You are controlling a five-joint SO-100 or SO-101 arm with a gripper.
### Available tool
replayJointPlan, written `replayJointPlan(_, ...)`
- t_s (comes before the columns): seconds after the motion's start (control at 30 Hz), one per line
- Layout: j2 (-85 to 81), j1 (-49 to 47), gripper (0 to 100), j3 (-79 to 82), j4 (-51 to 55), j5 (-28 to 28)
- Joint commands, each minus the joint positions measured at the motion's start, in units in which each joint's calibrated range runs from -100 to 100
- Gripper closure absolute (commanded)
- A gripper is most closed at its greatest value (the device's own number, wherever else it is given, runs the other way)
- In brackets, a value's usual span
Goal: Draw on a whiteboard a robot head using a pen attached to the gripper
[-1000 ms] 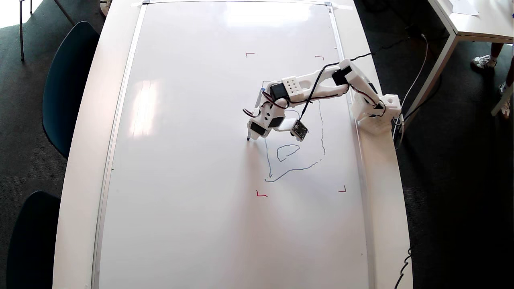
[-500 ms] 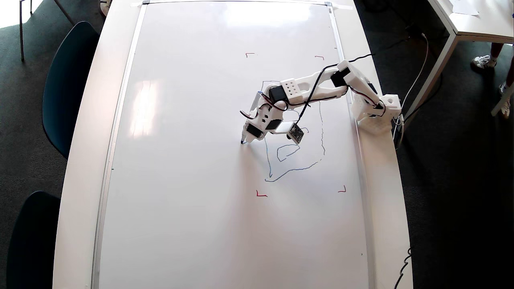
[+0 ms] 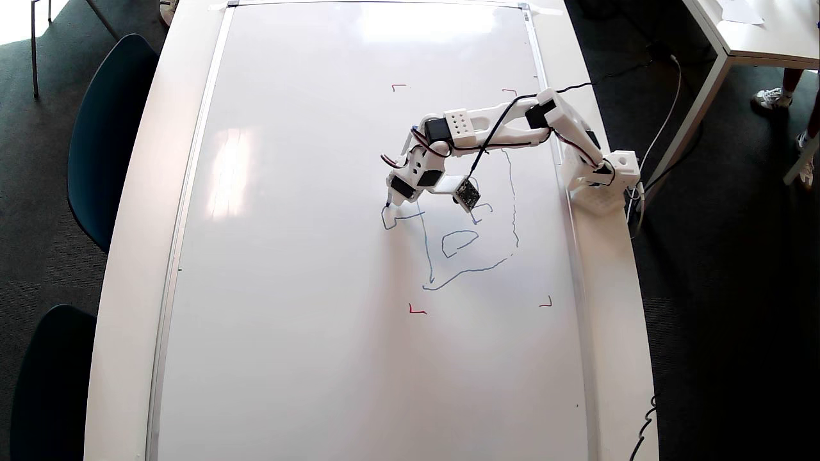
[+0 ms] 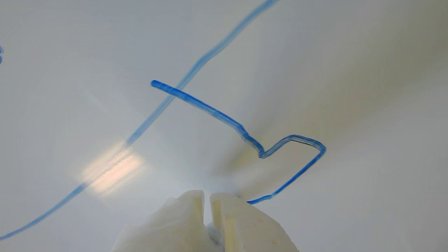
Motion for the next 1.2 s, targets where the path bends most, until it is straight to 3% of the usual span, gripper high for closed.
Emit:
replayJointPlan(0.0,-4.3,-1.3,99,1.4,1.3,0.5)
replayJointPlan(0.6,-8.0,-3.7,99,0.1,1.4,0.0)
replayJointPlan(1.17,-39.6,-0.6,99,-5.6,0.5,0.4)
